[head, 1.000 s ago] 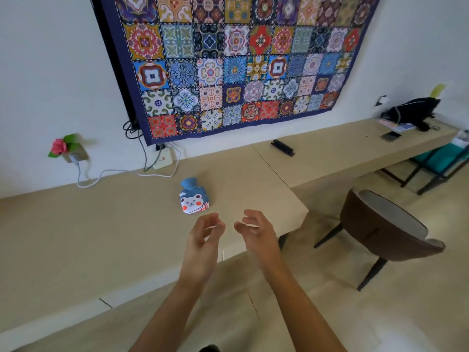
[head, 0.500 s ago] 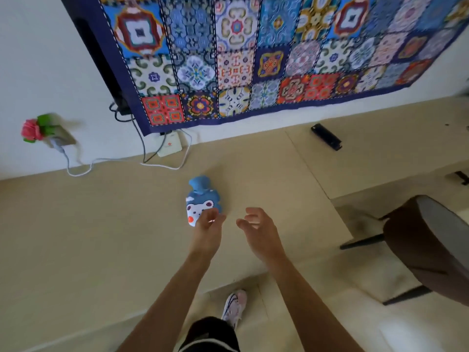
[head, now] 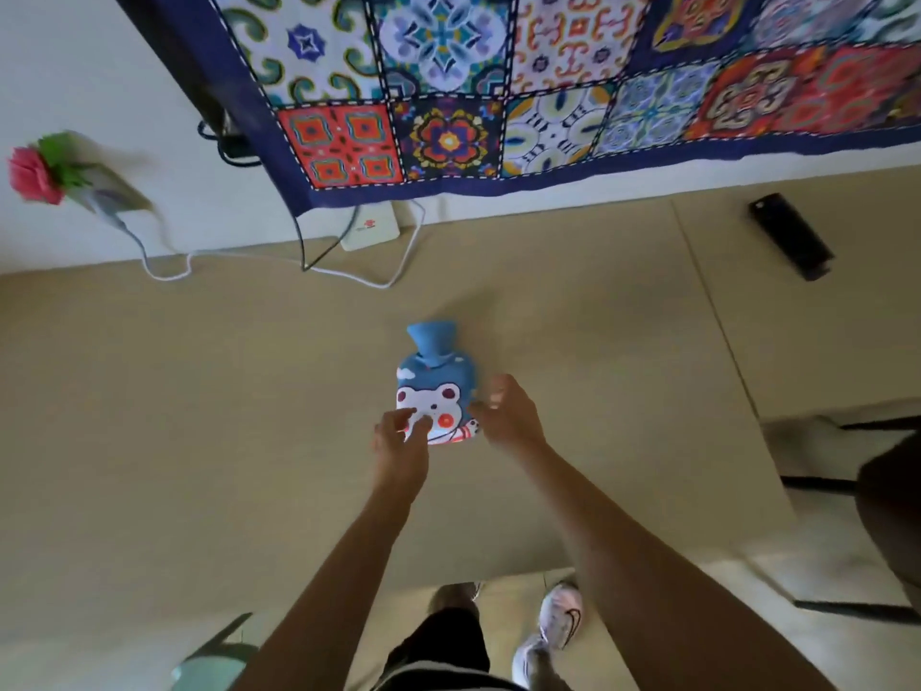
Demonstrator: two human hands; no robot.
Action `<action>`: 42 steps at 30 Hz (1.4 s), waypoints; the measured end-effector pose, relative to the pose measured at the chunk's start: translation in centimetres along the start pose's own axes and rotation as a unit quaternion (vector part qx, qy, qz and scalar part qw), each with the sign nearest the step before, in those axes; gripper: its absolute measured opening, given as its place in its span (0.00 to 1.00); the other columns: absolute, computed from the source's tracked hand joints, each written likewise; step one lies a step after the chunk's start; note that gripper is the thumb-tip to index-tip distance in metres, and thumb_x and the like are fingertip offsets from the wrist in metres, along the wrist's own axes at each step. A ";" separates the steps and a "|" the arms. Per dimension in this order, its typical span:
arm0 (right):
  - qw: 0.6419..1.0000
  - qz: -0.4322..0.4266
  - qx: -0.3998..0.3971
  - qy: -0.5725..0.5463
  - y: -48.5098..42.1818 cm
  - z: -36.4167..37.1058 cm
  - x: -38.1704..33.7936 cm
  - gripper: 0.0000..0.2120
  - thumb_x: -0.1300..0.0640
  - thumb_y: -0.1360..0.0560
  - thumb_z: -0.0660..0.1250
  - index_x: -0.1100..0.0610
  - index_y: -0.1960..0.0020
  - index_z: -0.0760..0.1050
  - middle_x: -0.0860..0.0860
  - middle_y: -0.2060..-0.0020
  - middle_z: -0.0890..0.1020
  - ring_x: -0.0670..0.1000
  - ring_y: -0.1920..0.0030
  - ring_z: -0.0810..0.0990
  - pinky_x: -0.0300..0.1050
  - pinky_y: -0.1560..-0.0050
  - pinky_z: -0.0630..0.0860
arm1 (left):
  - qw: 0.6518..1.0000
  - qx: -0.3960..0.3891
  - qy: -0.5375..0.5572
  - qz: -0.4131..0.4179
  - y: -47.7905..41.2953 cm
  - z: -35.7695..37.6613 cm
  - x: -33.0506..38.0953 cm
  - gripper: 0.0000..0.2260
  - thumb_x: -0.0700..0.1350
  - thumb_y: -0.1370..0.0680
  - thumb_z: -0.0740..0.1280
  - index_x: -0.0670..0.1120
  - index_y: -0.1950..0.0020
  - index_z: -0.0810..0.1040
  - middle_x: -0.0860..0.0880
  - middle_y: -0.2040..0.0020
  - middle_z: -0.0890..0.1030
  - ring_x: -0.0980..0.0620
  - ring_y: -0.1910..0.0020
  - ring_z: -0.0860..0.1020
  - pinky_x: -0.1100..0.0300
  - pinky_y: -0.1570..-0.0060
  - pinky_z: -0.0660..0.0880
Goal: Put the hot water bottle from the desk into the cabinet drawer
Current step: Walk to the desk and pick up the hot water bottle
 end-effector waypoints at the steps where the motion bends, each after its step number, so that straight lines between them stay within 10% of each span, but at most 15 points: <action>1: 1.000 0.001 -0.006 0.009 -0.7 0.5 0.2 0.23 0.55 0.26 0.71 0.61 0.34 0.72 0.58 0.39 0.80 0.59 0.39 0.79 0.47 0.44 0.74 | 1.000 0.004 -0.007 -0.002 -0.3 -0.3 -0.5 0.16 0.50 0.23 0.67 0.45 0.38 0.76 0.45 0.39 0.78 0.44 0.39 0.77 0.45 0.35 0.73; 12: 0.999 0.018 -0.037 -0.004 -4.8 4.0 1.4 0.24 0.55 0.33 0.70 0.56 0.37 0.74 0.51 0.47 0.82 0.51 0.50 0.81 0.39 0.61 0.72 | 0.997 -0.036 -0.045 -0.042 -6.3 1.3 -0.2 0.24 0.49 0.24 0.65 0.46 0.28 0.71 0.45 0.33 0.77 0.43 0.36 0.75 0.47 0.35 0.72; 19: 0.999 0.019 -0.038 -0.008 -5.5 3.0 1.5 0.15 0.59 0.31 0.73 0.62 0.46 0.79 0.57 0.52 0.85 0.58 0.51 0.84 0.51 0.52 0.80 | 0.995 -0.053 -0.041 -0.072 -7.6 1.5 -0.6 0.22 0.53 0.27 0.65 0.46 0.35 0.78 0.44 0.41 0.81 0.43 0.43 0.79 0.54 0.51 0.73; 26: 0.996 -0.004 -0.033 -0.083 -3.0 -0.7 1.3 0.21 0.60 0.29 0.72 0.57 0.37 0.73 0.49 0.50 0.81 0.51 0.52 0.82 0.49 0.49 0.81 | 0.989 -0.117 0.000 -0.085 -6.2 5.2 -0.5 0.24 0.57 0.32 0.68 0.49 0.38 0.79 0.46 0.43 0.84 0.45 0.45 0.82 0.45 0.42 0.79; 42: 0.928 -0.005 0.279 -0.249 12.7 -24.4 11.1 0.07 0.59 0.27 0.68 0.63 0.53 0.81 0.58 0.62 0.86 0.48 0.64 0.82 0.41 0.64 0.77 | 0.952 -0.295 -0.038 0.073 9.7 21.6 10.1 0.05 0.45 0.20 0.64 0.52 0.54 0.78 0.48 0.50 0.80 0.47 0.50 0.77 0.49 0.49 0.73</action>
Point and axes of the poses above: each hand's wrist, its own y-axis away from the middle knuckle, its own z-axis out of the palm, x = y × z, the point moved 9 cm from there along -y, towards the middle knuckle
